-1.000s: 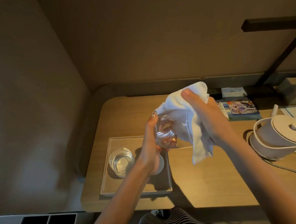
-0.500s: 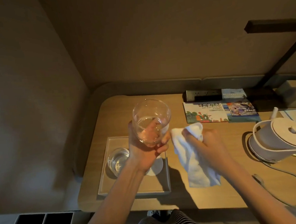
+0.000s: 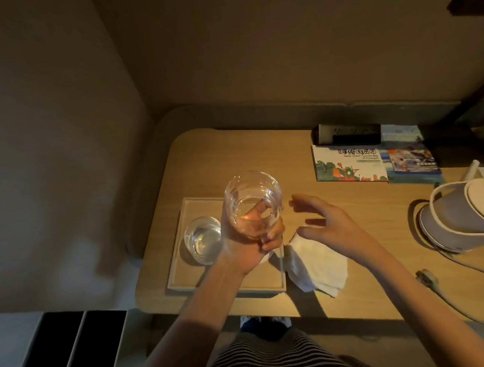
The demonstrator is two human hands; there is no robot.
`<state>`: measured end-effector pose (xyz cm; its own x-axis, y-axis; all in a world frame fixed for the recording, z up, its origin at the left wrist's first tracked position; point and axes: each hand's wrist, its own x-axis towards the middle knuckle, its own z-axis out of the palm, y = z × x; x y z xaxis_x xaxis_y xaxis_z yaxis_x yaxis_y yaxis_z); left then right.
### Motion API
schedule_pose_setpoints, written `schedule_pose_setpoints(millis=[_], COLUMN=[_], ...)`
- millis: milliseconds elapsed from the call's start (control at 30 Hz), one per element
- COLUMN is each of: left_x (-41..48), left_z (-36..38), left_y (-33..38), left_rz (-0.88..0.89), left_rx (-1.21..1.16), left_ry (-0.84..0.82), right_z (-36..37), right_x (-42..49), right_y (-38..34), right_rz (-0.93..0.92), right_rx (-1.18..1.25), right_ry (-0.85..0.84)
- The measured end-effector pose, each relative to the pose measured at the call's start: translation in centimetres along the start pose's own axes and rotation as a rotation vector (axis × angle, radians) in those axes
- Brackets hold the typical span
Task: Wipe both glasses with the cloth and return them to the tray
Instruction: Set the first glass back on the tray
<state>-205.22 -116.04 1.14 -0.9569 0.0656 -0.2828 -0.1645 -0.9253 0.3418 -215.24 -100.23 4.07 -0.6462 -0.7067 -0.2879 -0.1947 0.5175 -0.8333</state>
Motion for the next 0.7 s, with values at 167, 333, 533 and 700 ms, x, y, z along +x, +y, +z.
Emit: schedule_pose_setpoints(millis=[167,333,533,700], left_x=[-0.8,-1.9,-4.0,-8.2], left_z=[-2.0,-1.3,-2.8,-4.0], left_y=[-1.6,-2.8,-3.7,-5.0], left_rz=[0.002,-0.024,-0.072,0.08], left_rx=[0.044,0.072,0.457,0.865], left_ry=[0.275,0.462,0.706,0.796], right_z=[1.2,4.3,6.0,7.1], right_x=[-1.0,-1.5,-1.9,-1.0], right_y=[-4.3,-3.6,-1.8,0.2], right_rz=[-0.129,-0.132,-0.125,-0.1], right_rx=[-0.049,0.013,0.021,-0.027], right_ry=[-0.043,0.054,0.1,0.187])
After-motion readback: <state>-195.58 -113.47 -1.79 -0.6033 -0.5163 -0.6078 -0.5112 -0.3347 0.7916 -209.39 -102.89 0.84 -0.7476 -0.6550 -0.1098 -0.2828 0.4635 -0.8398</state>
